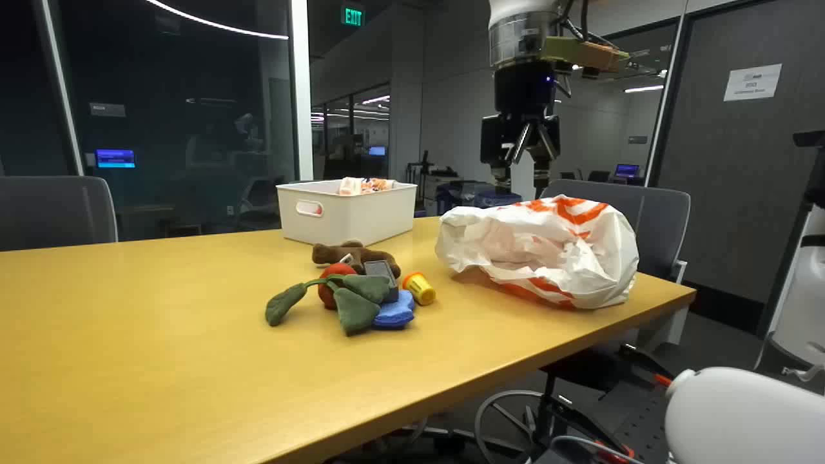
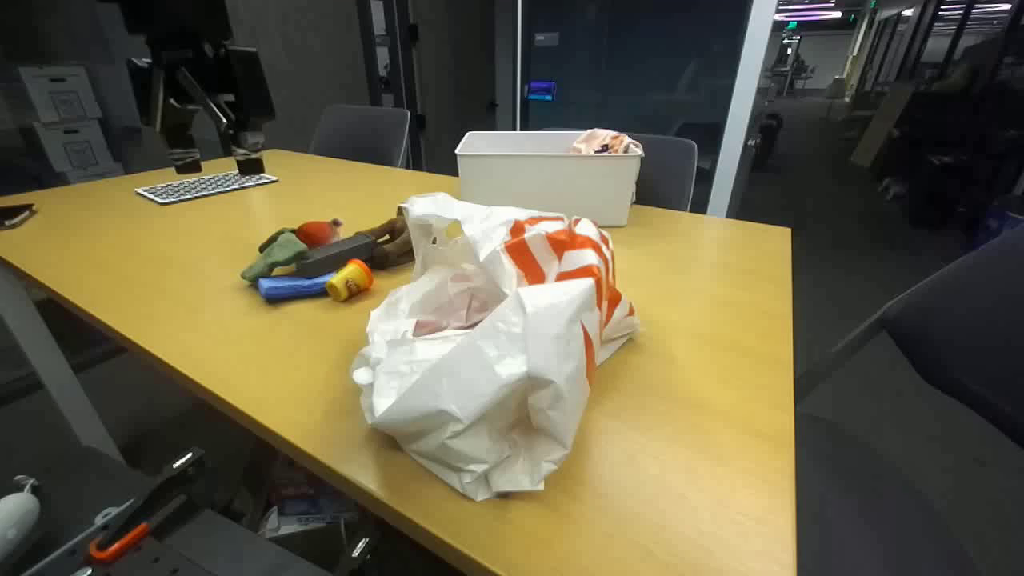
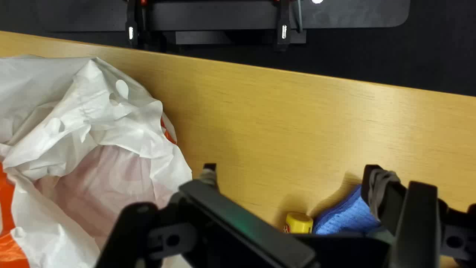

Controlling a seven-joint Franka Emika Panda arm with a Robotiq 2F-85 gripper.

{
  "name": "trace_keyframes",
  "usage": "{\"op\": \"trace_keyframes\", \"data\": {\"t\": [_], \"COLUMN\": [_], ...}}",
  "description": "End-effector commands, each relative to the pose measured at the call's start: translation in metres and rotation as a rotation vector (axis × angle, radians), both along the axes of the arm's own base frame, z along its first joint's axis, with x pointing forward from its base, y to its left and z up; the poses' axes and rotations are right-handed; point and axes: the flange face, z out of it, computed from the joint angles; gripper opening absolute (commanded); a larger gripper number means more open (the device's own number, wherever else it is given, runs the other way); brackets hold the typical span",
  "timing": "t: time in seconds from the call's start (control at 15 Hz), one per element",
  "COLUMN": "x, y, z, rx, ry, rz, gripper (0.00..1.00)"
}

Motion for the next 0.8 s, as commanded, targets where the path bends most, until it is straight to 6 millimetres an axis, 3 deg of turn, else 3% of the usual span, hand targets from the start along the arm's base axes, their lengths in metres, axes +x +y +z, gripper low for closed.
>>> {"op": "trace_keyframes", "data": {"t": [0.0,0.47,0.6,0.73], "x": [0.001,0.001,0.004,0.008], "y": [0.001,0.001,0.026,0.073], "z": [0.002,0.005,0.009,0.012], "rx": [0.001,0.003,0.010,0.002], "ry": [-0.004,-0.011,-0.017,-0.047], "rz": [0.001,0.001,0.022,0.088], "gripper": [1.00,1.00,1.00,1.00]}}
